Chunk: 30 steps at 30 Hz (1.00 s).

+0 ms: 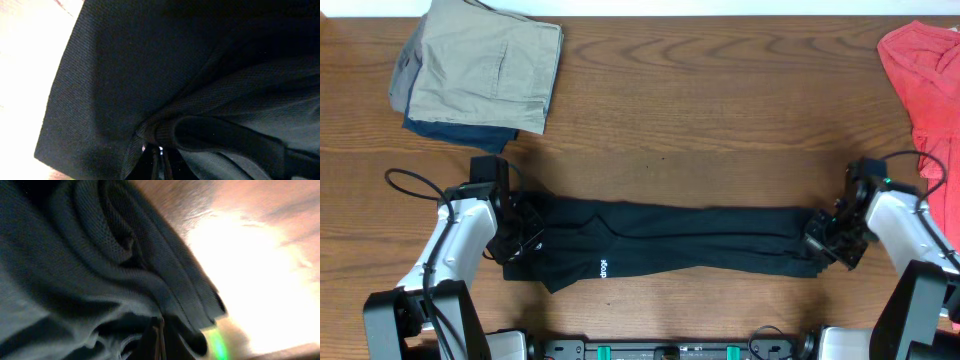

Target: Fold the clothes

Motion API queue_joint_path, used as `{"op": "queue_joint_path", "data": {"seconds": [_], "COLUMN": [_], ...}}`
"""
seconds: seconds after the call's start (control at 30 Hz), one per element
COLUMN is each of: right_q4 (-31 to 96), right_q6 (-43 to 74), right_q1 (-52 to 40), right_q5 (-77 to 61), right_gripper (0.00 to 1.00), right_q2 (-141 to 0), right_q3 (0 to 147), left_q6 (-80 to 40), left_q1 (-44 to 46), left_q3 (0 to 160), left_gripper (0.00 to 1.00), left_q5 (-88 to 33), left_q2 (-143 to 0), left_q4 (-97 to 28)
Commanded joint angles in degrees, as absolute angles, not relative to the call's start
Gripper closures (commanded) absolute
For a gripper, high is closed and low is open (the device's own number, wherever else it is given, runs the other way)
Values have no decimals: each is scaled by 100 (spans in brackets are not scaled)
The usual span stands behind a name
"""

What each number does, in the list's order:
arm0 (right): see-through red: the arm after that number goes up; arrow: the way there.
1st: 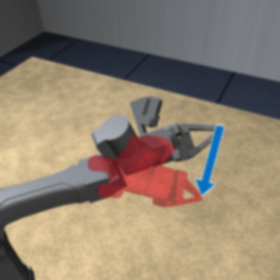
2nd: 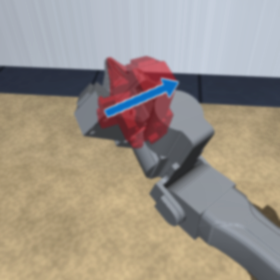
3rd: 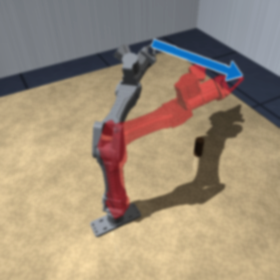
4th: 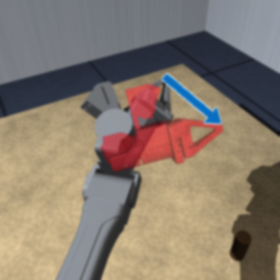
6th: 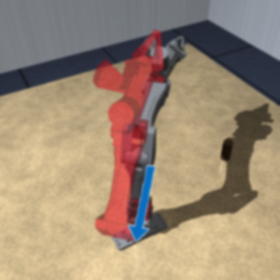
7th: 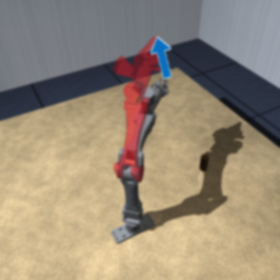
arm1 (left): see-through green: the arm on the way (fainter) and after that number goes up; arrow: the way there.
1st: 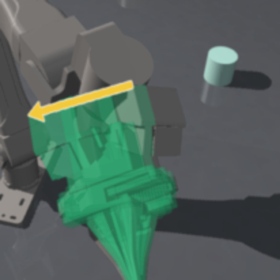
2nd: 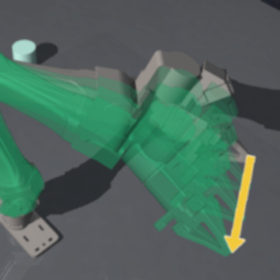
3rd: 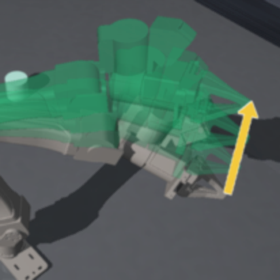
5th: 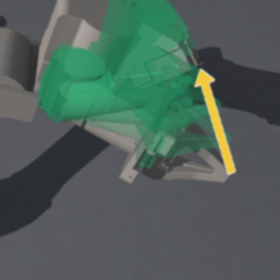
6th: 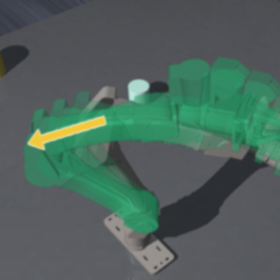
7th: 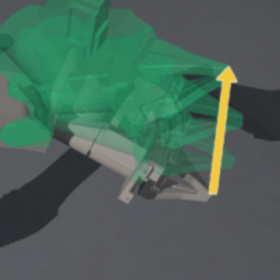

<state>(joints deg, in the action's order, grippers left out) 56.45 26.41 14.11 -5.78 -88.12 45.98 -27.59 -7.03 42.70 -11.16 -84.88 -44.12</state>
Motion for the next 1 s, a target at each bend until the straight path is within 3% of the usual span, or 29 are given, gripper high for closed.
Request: {"op": "queue_joint_path", "data": {"seconds": [0.0,0.13,0.17,0.2,0.23,0.27,0.3,0.33,0.4,0.47,0.7,0.97], "right_q4": [5902,6123,6108,6066,6010,5977,5955,5955,5951,5876,5557,5417], "right_q6": [2381,2126,2082,2073,2104,2150,2193,2268,2290,2287,2287,2287], "right_q1": [1579,1688,1723,1776,1835,1905,1964,2034,2167,2305,2521,2519], "right_q5": [-534,-532,-532,-534,-554,-593,-604,-602,-602,-600,-607,-613], "right_gripper": [99,93,83,68,44,8,1,1,1,1,1,1], "right_q2": [-8774,-8774,-8774,-8774,-8774,-8774,-8777,-8777,-8777,-8777,-8777,-8777], "right_q3": [5218,5806,5881,5927,5931,5929,5920,5907,5883,5826,5540,5343], "left_q6": [-2615,-2615,-2615,-2615,-2615,-2615,-2617,-2617,-2620,-2617,-1997,-1951], "left_q1": [-731,-731,-731,-731,-733,-733,-731,-731,-731,-731,-731,-731], "left_q3": [4217,4217,4217,4217,4217,4217,4217,4217,4217,4217,4248,4421], "left_gripper": [93,94,93,93,93,85,74,53,22,4,1,2], "left_q5": [-1002,-1000,-1000,-998,-998,-996,-996,-993,-978,-980,-1487,-1715], "left_q2": [-8405,-8405,-8405,-8405,-8405,-8405,-8405,-8405,-8405,-8405,-8311,-7089], "left_q4": [-4471,-4456,-4442,-4440,-4440,-4440,-4434,-4421,-4397,-4377,-4296,-4633]}}
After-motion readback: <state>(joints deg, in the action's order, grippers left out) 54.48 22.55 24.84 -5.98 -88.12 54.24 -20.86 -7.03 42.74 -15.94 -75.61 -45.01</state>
